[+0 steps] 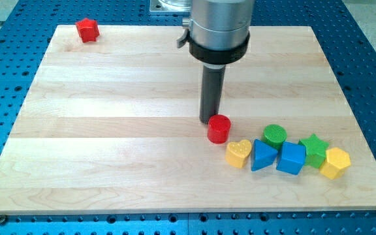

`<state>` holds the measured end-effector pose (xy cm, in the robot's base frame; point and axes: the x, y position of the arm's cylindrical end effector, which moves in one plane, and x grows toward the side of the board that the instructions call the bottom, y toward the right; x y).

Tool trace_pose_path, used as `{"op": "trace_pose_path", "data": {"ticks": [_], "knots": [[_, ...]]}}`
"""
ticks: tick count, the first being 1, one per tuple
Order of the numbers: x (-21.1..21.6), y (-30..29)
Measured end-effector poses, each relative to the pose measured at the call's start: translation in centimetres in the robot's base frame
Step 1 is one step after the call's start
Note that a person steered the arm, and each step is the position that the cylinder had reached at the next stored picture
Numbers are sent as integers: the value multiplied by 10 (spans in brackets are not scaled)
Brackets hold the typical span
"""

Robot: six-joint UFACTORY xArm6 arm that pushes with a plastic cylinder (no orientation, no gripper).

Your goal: Place your arm at the top left corner of the board

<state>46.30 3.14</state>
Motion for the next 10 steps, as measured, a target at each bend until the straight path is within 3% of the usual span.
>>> {"op": "trace_pose_path", "data": {"ticks": [2, 3, 5, 6, 7, 8, 10], "knots": [[43, 83], [41, 84], [30, -23], [9, -120], [-35, -235], [-87, -315], [-137, -336]]}}
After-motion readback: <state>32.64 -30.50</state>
